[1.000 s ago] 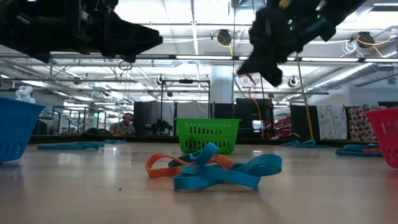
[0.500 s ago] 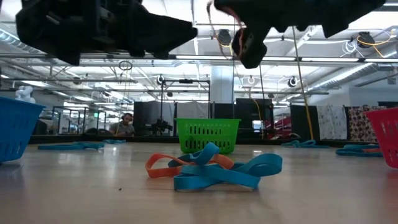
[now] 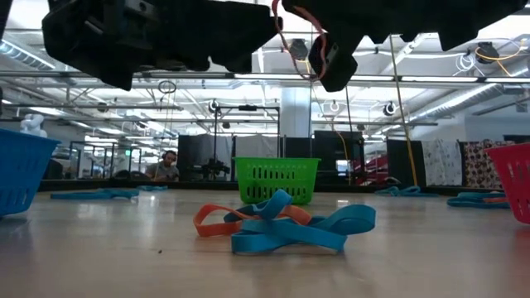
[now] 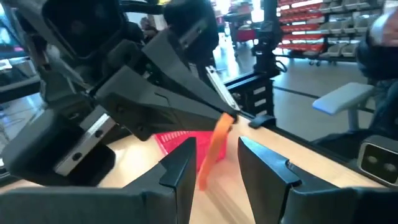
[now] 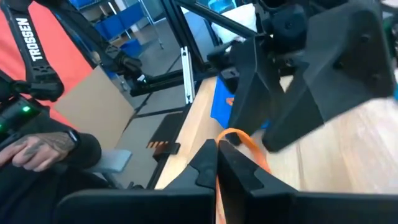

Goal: Sort rubber bands into baskets
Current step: Put the orange rubber band into the blue bin

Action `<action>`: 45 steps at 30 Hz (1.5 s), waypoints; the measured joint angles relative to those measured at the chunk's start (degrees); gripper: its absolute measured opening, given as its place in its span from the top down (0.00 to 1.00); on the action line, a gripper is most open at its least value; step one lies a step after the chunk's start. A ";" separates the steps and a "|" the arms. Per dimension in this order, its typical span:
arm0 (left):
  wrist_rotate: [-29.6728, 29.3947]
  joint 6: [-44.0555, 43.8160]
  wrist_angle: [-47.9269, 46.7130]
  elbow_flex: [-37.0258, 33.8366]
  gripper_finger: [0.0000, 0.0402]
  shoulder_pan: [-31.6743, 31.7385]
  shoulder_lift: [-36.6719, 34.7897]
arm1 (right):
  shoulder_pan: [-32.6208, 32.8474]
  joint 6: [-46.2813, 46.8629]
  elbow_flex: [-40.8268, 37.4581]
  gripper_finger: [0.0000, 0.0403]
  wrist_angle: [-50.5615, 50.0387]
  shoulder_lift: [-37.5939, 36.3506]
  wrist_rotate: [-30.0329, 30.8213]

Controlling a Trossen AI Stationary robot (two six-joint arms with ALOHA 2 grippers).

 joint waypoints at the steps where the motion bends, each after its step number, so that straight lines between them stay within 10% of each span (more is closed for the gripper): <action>1: -0.08 0.02 -0.18 0.35 0.68 0.00 0.42 | -0.07 -0.41 0.00 1.00 0.40 0.00 0.02; 13: -0.25 0.00 -0.46 2.23 0.69 -0.10 3.28 | -1.03 -0.96 0.02 1.00 1.03 -0.02 0.05; 22: -0.87 1.62 -0.46 2.23 0.97 0.00 3.28 | -1.03 -4.09 0.02 1.00 0.15 -0.04 0.00; 29: -2.76 1.57 -1.37 2.23 0.99 0.00 3.02 | -1.51 -10.42 0.02 1.00 -1.07 -0.07 -0.05; 45: -12.34 -22.15 -46.05 2.93 0.99 -6.42 -20.13 | -2.39 -17.19 0.00 0.68 -13.35 -0.13 13.18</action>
